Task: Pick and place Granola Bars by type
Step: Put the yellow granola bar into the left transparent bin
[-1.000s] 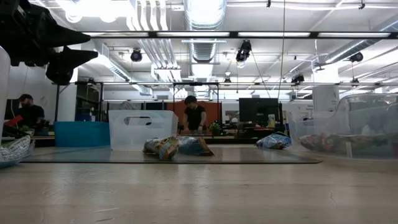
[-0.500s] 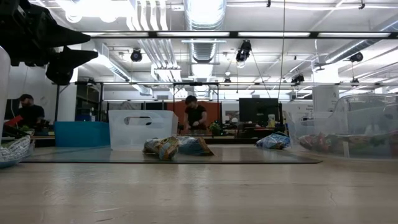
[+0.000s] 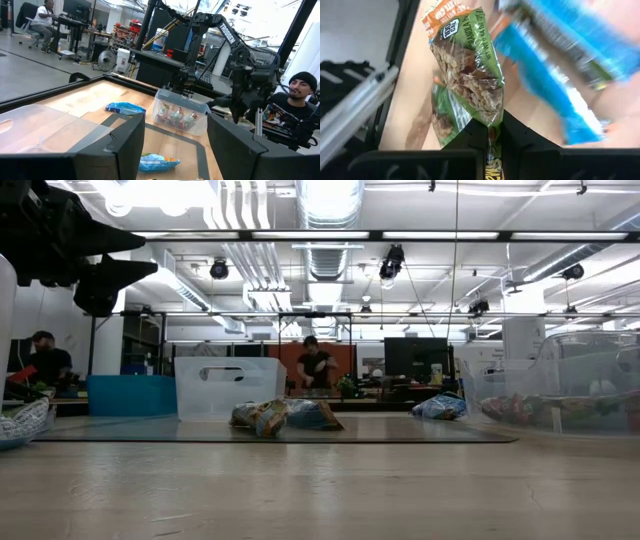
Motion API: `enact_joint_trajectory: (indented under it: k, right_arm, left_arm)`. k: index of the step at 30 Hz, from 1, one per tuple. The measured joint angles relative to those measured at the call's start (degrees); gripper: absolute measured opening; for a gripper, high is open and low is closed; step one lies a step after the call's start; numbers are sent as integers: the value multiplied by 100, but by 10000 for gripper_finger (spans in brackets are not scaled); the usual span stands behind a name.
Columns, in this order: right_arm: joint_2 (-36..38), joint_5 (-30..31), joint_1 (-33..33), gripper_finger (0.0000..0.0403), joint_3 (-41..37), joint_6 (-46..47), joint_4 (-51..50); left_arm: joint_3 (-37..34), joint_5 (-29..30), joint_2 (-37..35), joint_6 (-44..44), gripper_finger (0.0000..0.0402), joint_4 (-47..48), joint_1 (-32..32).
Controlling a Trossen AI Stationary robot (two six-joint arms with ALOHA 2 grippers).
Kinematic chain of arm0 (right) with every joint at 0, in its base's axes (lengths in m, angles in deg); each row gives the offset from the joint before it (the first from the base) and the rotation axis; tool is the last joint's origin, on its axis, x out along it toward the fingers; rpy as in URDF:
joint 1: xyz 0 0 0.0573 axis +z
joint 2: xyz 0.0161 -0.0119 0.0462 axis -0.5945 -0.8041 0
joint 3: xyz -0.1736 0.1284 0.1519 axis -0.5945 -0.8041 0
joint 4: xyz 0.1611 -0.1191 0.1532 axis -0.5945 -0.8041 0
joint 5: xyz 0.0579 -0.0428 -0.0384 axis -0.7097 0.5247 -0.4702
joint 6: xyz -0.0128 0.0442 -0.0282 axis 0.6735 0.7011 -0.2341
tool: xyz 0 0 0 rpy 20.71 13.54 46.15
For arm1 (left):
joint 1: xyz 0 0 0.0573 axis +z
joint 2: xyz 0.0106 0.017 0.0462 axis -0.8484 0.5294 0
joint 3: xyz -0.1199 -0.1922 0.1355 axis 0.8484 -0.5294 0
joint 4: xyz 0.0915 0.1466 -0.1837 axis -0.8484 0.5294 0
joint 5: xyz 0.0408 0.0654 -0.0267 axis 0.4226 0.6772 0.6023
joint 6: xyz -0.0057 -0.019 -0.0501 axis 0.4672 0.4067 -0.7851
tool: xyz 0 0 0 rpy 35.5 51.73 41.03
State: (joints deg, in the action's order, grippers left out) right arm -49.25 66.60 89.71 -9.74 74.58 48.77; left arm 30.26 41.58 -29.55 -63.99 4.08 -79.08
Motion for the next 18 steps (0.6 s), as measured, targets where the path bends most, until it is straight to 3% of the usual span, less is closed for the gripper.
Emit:
enact_joint_trajectory:
  k: [9, 18]
  right_arm:
    - [227, 1110, -186, 13, 852, 335, -368]
    - [214, 2348, -786, 13, 1665, 1027, -370]
  left_arm:
    - [0, 0, 0, -1, 197, 0, 0]
    - [1, -1, 0, -1, 197, 0, 0]
